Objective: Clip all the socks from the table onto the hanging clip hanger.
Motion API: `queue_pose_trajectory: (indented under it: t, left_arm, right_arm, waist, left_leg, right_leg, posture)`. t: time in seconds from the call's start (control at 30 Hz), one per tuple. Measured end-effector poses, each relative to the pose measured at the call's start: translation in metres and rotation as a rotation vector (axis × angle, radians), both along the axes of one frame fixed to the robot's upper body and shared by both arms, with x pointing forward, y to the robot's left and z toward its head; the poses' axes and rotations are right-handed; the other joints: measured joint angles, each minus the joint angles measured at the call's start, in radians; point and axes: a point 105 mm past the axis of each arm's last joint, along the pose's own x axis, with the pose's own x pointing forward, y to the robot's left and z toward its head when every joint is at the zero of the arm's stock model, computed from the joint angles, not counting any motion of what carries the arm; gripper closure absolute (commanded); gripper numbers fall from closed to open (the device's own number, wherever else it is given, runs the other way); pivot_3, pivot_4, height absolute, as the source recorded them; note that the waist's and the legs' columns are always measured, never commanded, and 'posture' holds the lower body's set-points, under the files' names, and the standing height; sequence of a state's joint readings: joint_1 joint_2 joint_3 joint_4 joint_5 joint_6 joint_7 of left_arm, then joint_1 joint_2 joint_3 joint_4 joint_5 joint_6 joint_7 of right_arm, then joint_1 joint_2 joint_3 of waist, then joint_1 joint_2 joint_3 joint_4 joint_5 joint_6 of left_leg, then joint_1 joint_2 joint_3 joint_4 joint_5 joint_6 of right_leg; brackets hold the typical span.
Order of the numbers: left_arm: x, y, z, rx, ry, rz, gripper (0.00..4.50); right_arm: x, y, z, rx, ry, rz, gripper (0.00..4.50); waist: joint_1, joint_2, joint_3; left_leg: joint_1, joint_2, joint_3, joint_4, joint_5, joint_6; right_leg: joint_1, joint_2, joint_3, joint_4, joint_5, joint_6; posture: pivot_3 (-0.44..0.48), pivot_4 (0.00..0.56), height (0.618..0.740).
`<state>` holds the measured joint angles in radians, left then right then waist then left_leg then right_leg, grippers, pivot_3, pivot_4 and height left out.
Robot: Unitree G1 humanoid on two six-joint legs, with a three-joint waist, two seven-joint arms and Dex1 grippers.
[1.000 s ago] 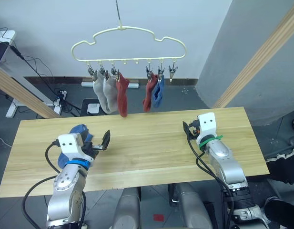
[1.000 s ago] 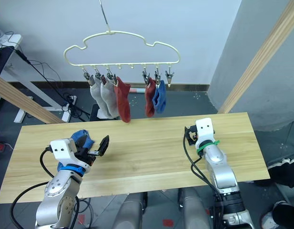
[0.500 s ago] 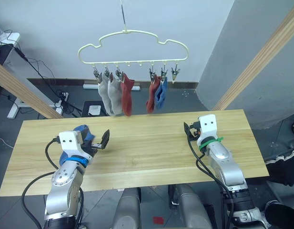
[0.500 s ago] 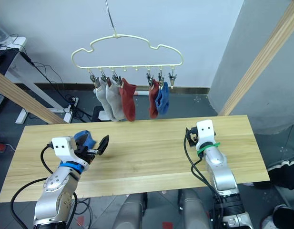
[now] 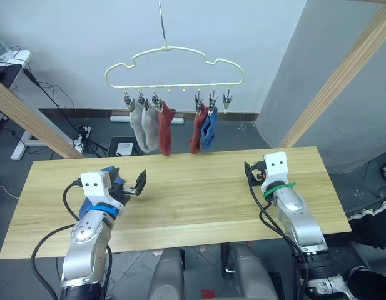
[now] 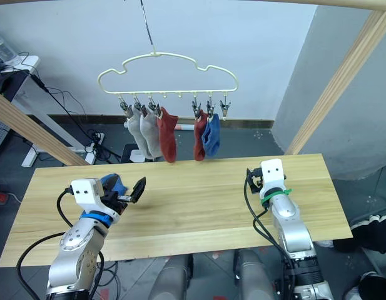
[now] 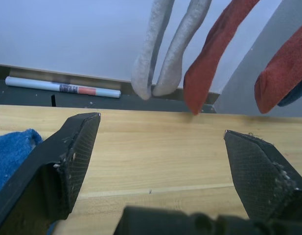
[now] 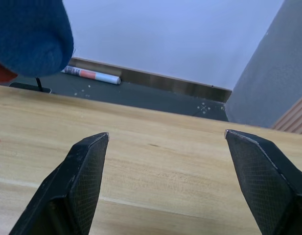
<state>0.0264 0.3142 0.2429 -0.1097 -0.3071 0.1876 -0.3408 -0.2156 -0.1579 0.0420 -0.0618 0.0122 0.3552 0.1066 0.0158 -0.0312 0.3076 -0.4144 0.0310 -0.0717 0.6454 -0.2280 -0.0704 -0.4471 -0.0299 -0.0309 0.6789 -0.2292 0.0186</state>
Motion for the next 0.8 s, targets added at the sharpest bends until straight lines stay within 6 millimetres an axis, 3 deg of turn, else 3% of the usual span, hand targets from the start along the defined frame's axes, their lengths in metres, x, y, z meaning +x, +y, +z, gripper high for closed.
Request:
queue_pose_trajectory:
  t: [0.8]
  left_arm:
    - [0.0004, -0.0008, 0.0008, 0.001, -0.002, -0.006, 0.0]
  right_arm:
    - [-0.0017, -0.0005, 0.0019, -0.005, -0.008, -0.002, 0.53]
  waist:
    - [-0.003, 0.0, 0.0]
  left_leg:
    - [0.006, 0.0, 0.0, 0.0, 0.0, 0.0]
  right_leg:
    - [0.006, 0.0, 0.0, 0.0, 0.0, 0.0]
  posture:
    - [0.07, 0.268, 0.74]
